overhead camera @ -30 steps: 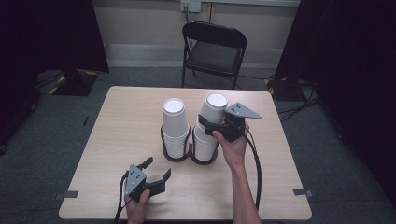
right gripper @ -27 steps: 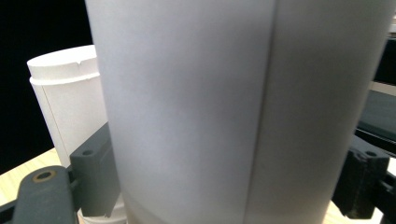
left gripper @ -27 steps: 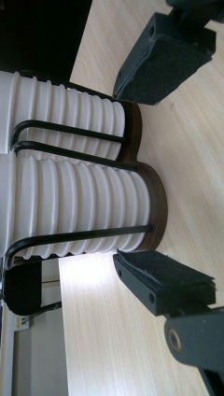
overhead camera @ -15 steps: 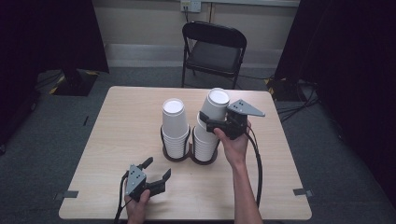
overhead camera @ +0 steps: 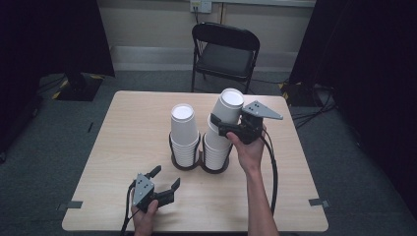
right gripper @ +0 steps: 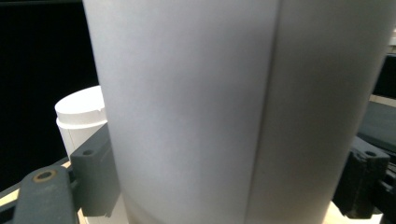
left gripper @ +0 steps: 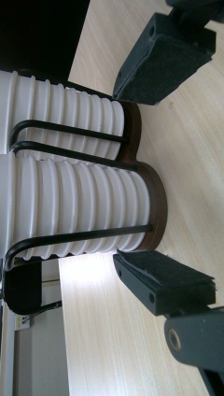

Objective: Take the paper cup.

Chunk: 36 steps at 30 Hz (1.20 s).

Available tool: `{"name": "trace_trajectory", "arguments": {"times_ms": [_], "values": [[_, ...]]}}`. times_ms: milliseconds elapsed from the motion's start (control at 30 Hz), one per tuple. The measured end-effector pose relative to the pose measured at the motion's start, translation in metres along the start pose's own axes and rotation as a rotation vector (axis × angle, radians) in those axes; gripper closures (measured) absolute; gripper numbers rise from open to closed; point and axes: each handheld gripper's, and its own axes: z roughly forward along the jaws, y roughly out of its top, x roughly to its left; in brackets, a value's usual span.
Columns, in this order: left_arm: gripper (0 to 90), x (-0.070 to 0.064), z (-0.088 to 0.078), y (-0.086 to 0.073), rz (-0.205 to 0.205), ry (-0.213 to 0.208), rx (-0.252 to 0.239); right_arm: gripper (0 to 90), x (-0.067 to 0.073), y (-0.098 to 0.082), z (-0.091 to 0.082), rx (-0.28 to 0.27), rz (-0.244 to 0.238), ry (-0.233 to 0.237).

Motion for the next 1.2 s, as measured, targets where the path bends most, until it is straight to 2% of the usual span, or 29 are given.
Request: {"name": "trace_trajectory", "arguments": {"times_ms": [67, 167, 267, 333, 433, 633, 833, 900, 933, 1200], "values": [[17.7, 0.000, 0.000, 0.000, 0.002, 0.002, -0.001, 14.0, 0.000, 0.002, -0.001, -0.002, 0.000, -0.001], [16.7, 0.000, 0.000, 0.000, 0.009, 0.001, 0.005, 14.1, 0.001, 0.004, -0.004, -0.022, 0.025, 0.008], [16.6, 0.000, 0.000, 0.000, -0.001, -0.002, -0.001, 14.0, 0.001, 0.005, -0.005, -0.029, 0.021, 0.003], [16.4, 0.001, 0.000, 0.000, -0.005, 0.000, -0.006, 14.1, 0.001, 0.006, -0.006, -0.035, 0.035, 0.005], [17.2, 0.000, 0.000, 0.000, 0.011, 0.000, 0.004, 14.1, -0.001, 0.008, -0.009, -0.037, 0.037, -0.002], [17.2, 0.000, 0.000, 0.000, 0.011, -0.002, 0.003, 14.1, -0.003, 0.015, -0.016, -0.053, 0.054, -0.002], [17.2, 0.000, -0.001, 0.000, 0.008, -0.006, -0.005, 14.1, -0.003, 0.021, -0.023, -0.074, 0.048, -0.008], [17.2, 0.001, -0.001, 0.000, 0.008, -0.008, -0.013, 14.2, -0.003, 0.022, -0.026, -0.089, 0.053, 0.003], [17.2, 0.001, -0.001, 0.000, 0.009, -0.010, -0.011, 14.2, -0.002, 0.021, -0.030, -0.096, 0.048, -0.015], [17.2, 0.001, 0.000, 0.000, -0.003, -0.009, -0.008, 14.2, -0.008, 0.024, -0.049, -0.091, 0.040, -0.040]]}}
